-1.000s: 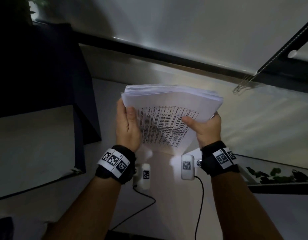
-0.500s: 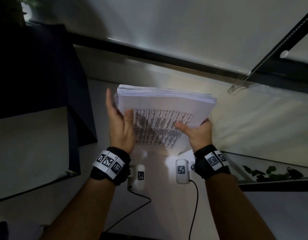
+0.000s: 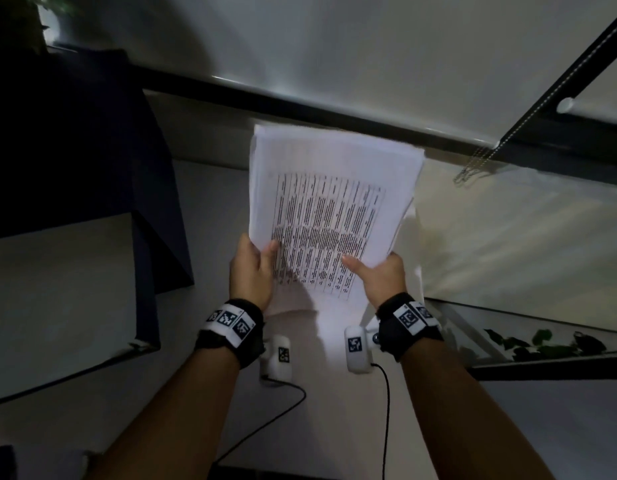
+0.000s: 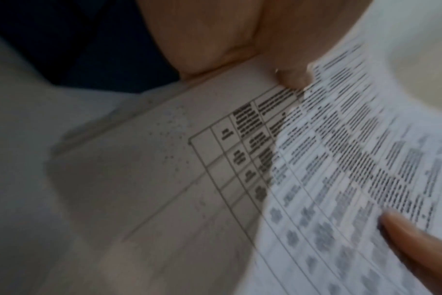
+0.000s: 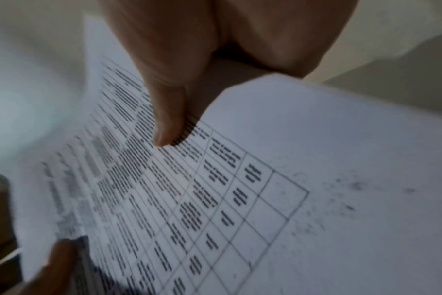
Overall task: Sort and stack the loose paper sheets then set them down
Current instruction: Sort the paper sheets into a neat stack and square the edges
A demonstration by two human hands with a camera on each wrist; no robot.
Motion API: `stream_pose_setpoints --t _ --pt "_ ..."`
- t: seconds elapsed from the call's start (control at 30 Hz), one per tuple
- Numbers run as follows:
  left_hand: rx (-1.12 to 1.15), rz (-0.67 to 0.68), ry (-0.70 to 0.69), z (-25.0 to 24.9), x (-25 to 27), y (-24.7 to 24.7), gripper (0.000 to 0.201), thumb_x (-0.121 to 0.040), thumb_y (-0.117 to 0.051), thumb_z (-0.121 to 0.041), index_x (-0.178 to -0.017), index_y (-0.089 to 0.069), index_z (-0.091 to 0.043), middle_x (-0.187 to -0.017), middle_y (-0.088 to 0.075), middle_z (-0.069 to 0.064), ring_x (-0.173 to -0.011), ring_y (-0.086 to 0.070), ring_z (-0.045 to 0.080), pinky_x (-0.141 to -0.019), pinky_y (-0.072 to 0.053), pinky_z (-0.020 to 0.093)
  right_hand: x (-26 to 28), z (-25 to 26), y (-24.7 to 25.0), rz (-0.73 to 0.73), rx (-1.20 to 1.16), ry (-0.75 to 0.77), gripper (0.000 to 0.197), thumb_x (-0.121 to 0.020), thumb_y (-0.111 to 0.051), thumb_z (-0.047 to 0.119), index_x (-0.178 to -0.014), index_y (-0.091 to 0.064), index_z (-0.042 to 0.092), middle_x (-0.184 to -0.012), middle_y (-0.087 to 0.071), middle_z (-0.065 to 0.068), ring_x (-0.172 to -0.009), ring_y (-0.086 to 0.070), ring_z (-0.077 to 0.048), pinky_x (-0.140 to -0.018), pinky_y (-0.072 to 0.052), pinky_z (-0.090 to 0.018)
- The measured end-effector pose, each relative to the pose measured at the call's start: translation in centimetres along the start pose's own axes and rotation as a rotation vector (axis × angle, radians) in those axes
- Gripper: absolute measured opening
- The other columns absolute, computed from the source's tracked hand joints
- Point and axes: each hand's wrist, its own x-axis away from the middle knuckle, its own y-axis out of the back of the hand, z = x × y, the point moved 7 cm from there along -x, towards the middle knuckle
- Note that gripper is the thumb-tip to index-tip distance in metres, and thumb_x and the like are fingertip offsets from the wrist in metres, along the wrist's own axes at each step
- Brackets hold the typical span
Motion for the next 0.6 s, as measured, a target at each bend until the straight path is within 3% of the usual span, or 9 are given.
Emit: stream_pose_setpoints --t 0.07,0.13,0.17,0.23,0.3,0.43,0.53,0.6 --pt "0.015 -0.027 -0.006 -1.1 -0.7 0.8 0.013 -0.094 -0.063 -0.027 -0.097 -0.053 -0.02 -0.08 -0.063 -0.011 -0.069 -0.059 0.002 -0.06 -0.047 0.013 0.1 1.7 0.7 0.014 0.034 0.043 0.042 -0.072 -0.088 0.033 -0.076 -0.059 0.004 -0.074 -0.063 0.004 -0.064 -0.06 -0.007 -0.068 -0.052 -0.022" --pt "0.11 -0.003 0.021 -1.3 -0.9 1.5 0.017 -0.088 -0.07 -0.029 -0.098 -0.061 -0.018 -0.084 -0.07 -0.007 -0.075 -0.067 0.009 -0.068 -0.054 0.018 0.8 2.9 1.3 0.068 0.047 0.071 0.04 -0.075 -0.086 0.026 -0.067 -0.048 0.015 -0.063 -0.05 0.006 -0.05 -0.049 -0.006 -0.059 -0.047 -0.019" --pt "0.156 0.028 0.054 -1.0 -0.9 1.7 0.022 -0.086 -0.072 -0.031 -0.103 -0.064 -0.019 -0.093 -0.074 -0.004 -0.085 -0.071 0.013 -0.076 -0.058 0.029 0.9 2.9 1.5 0.109 0.037 0.069 0.034 -0.076 -0.086 0.023 -0.07 -0.053 0.017 -0.068 -0.057 0.009 -0.053 -0.055 -0.004 -0.065 -0.049 -0.02" --pt "0.239 0.103 0.133 -0.3 -0.2 1.5 0.029 -0.085 -0.071 -0.035 -0.111 -0.063 -0.026 -0.106 -0.075 -0.002 -0.099 -0.072 0.018 -0.088 -0.058 0.046 1.7 3.4 1.8 0.166 0.015 0.076 0.022 -0.075 -0.085 0.016 -0.088 -0.068 0.021 -0.091 -0.073 0.01 -0.08 -0.07 0.001 -0.082 -0.054 -0.025" --pt "0.283 0.145 0.175 -0.2 0.9 1.3 0.033 -0.084 -0.07 -0.037 -0.114 -0.06 -0.031 -0.112 -0.073 -0.002 -0.105 -0.07 0.021 -0.093 -0.054 0.054 2.0 3.4 2.3 0.16 0.02 0.084 0.03 -0.074 -0.086 0.015 -0.099 -0.071 0.019 -0.102 -0.076 0.004 -0.098 -0.072 -0.008 -0.091 -0.054 -0.032" --pt "0.265 0.113 0.132 -1.7 3.1 1.3 0.03 -0.088 -0.068 -0.029 -0.117 -0.058 -0.033 -0.115 -0.072 -0.002 -0.107 -0.069 0.02 -0.094 -0.054 0.053 2.8 2.9 3.1 0.113 -0.04 0.074 0.041 -0.081 -0.081 0.012 -0.118 -0.063 0.013 -0.11 -0.073 0.005 -0.104 -0.069 -0.011 -0.095 -0.052 -0.031" --pt "0.279 0.048 0.112 -3.3 4.6 1.9 0.03 -0.093 -0.063 -0.014 -0.123 -0.056 -0.016 -0.11 -0.072 0.001 -0.1 -0.071 0.021 -0.087 -0.059 0.045 3.6 3.1 3.8 0.055 -0.05 0.076 0.044 -0.091 -0.071 0.01 -0.129 -0.049 0.011 -0.114 -0.069 0.006 -0.107 -0.067 -0.012 -0.101 -0.05 -0.036" --pt "0.285 0.027 0.067 -5.0 5.7 2.8 0.029 -0.094 -0.062 -0.011 -0.122 -0.055 -0.008 -0.107 -0.073 0.002 -0.096 -0.072 0.019 -0.082 -0.061 0.037 4.6 4.4 4.4 0.047 -0.009 0.122 0.041 -0.094 -0.065 0.007 -0.132 -0.048 0.007 -0.113 -0.068 0.006 -0.1 -0.066 -0.003 -0.1 -0.051 -0.036"
